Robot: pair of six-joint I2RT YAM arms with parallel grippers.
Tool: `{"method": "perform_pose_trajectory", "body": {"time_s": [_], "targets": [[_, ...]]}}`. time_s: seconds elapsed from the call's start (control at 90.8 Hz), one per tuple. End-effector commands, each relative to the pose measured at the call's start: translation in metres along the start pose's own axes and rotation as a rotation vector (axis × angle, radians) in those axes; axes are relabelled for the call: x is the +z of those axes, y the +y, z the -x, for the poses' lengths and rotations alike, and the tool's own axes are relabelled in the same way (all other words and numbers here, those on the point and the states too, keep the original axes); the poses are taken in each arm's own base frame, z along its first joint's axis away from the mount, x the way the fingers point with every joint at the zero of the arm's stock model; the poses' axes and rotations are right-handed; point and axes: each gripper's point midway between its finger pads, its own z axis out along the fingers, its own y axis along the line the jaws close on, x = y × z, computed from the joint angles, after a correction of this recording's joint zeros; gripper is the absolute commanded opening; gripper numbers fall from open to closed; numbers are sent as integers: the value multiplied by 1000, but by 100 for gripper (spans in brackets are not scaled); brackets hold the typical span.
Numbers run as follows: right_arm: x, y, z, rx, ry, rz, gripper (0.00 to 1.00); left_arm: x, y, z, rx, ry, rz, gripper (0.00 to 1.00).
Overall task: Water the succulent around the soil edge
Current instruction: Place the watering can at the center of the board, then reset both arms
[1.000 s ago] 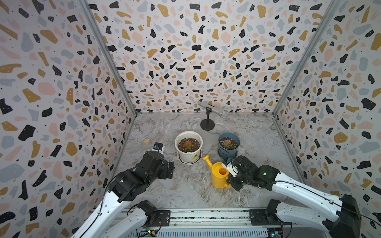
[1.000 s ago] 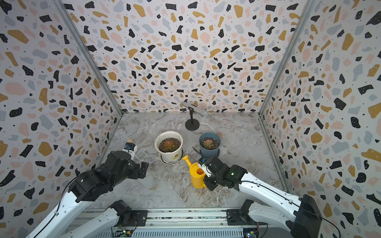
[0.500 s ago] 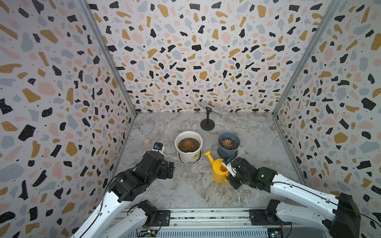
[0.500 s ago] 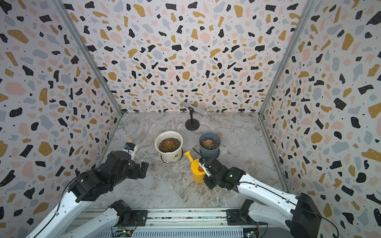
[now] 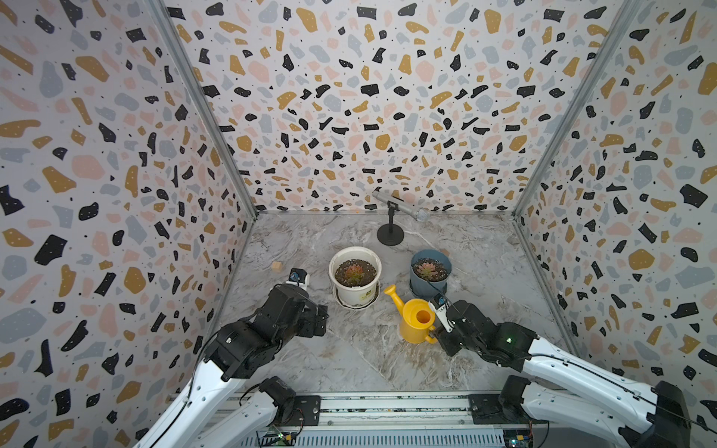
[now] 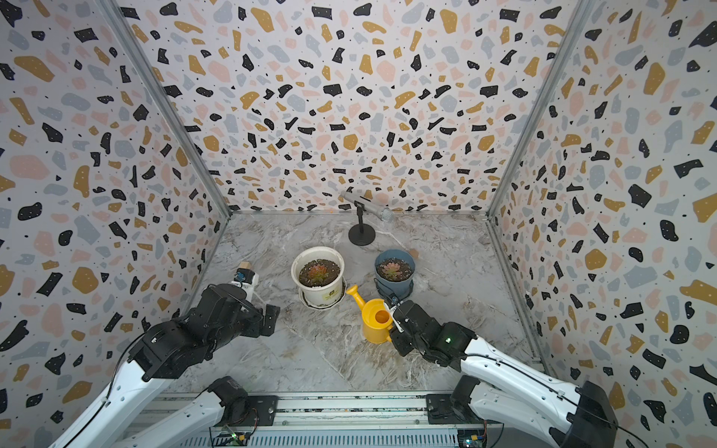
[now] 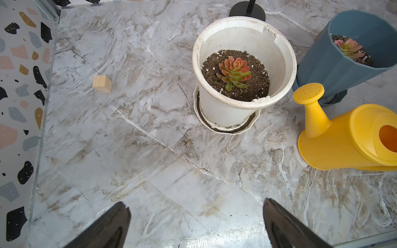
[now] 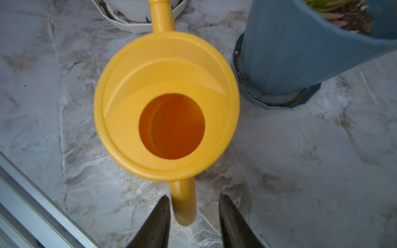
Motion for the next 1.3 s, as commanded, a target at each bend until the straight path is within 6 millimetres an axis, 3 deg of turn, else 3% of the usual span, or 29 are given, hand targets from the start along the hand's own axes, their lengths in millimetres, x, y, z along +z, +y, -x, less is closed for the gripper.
{"method": "perform_pose_trajectory", "body": {"time_s": [0.0, 0.198, 0.319, 0.44, 0.595, 0.782, 0.947, 1.068, 1.288], "targets": [[-16, -9, 10, 38, -74, -33, 47, -2, -2, 8, -8, -41, -15, 100], [-53, -28, 38, 93, -259, -100, 50, -12, 3, 10, -23, -86, -11, 100], [-78, -58, 56, 154, -381, -257, 58, -19, 7, 13, -35, -127, -11, 100], [-99, -91, 68, 204, -479, -449, 76, -30, 12, 17, -49, -190, -16, 100], [-103, -131, 72, 326, -522, -586, 85, -45, 23, 21, -74, -304, -8, 100], [-87, -191, 50, 597, -537, -656, 90, -66, 40, 26, -109, -502, 9, 100], [-73, -229, 17, 729, -516, -735, 94, -56, 50, 24, -75, -481, 102, 100], [-73, -245, -12, 784, -476, -828, 96, -49, 53, 24, -41, -482, 142, 100], [-60, -251, -25, 767, -521, -869, 100, -35, 64, 22, 22, -458, 253, 100]]}}
